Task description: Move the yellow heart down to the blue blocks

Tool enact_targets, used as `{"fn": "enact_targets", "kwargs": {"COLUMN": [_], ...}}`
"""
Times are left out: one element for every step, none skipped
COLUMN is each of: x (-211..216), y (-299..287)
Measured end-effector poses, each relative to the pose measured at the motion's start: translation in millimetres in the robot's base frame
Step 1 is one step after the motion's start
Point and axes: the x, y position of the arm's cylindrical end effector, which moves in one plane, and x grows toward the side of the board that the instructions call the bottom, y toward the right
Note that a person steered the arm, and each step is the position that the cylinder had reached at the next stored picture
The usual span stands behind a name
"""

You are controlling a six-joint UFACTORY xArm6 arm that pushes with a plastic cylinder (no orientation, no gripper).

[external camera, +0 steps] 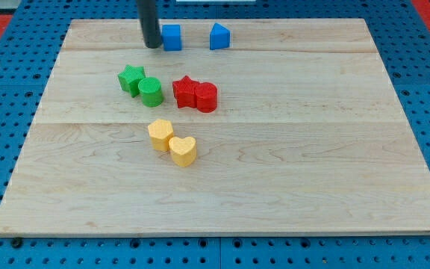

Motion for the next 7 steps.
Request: {"fn": "enact_targets", "kwargs": {"x": [0,0,22,68,145,238,315], "y": [54,76,75,133,187,205,155]}}
